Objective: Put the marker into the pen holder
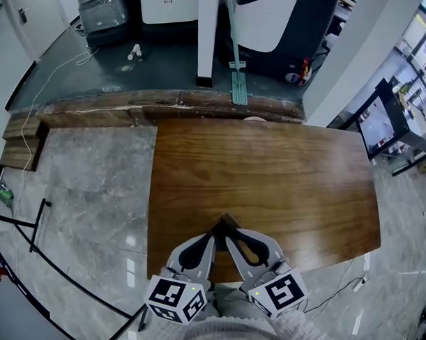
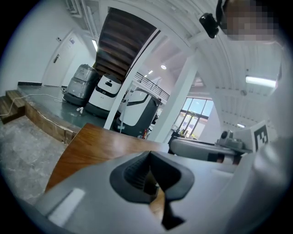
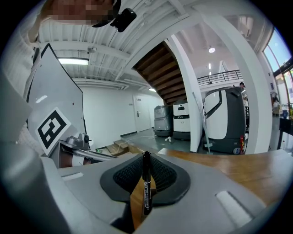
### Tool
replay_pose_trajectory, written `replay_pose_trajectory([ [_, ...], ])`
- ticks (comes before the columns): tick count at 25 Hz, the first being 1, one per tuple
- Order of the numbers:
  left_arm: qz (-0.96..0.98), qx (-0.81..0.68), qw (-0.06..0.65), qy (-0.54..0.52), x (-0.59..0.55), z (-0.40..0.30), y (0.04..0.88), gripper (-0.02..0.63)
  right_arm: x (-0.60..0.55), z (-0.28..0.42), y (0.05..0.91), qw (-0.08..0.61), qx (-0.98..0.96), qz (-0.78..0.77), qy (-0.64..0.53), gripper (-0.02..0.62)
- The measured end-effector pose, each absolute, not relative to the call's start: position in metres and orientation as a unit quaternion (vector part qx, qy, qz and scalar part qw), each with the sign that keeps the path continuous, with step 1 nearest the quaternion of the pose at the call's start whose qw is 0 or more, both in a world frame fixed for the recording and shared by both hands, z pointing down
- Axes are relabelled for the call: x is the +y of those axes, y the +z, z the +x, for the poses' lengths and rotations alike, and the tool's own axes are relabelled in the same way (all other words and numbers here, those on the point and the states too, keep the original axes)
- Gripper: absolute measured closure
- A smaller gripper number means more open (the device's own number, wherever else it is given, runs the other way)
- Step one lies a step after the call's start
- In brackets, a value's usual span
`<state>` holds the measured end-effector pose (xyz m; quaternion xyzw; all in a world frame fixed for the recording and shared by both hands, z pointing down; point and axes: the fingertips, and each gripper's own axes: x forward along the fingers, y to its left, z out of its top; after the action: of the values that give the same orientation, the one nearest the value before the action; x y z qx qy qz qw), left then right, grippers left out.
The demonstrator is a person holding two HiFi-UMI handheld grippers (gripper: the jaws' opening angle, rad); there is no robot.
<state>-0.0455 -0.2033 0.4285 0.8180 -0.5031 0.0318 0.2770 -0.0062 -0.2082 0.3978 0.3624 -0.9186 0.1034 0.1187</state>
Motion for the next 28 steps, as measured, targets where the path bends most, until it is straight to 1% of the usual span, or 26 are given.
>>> replay_pose_trajectory([
  [7,0.811,-0.503,0.298,0.036,-0.21,-0.049,0.448,0.603,-0.214,-0.013,0.416,0.129,-0.921,0.359,0.084,0.554],
  [18,0.801,-0.503,0.321,0.035,-0.213,-0.049,0.474,0.603,-0.208,-0.016,0.457,0.154,-0.908,0.37,0.118,0.554],
  [28,0.8,-0.493,0.34,0.045,-0.209,-0.042,0.491,0.603,-0.211,-0.019,0.479,0.171,-0.906,0.372,0.11,0.554],
])
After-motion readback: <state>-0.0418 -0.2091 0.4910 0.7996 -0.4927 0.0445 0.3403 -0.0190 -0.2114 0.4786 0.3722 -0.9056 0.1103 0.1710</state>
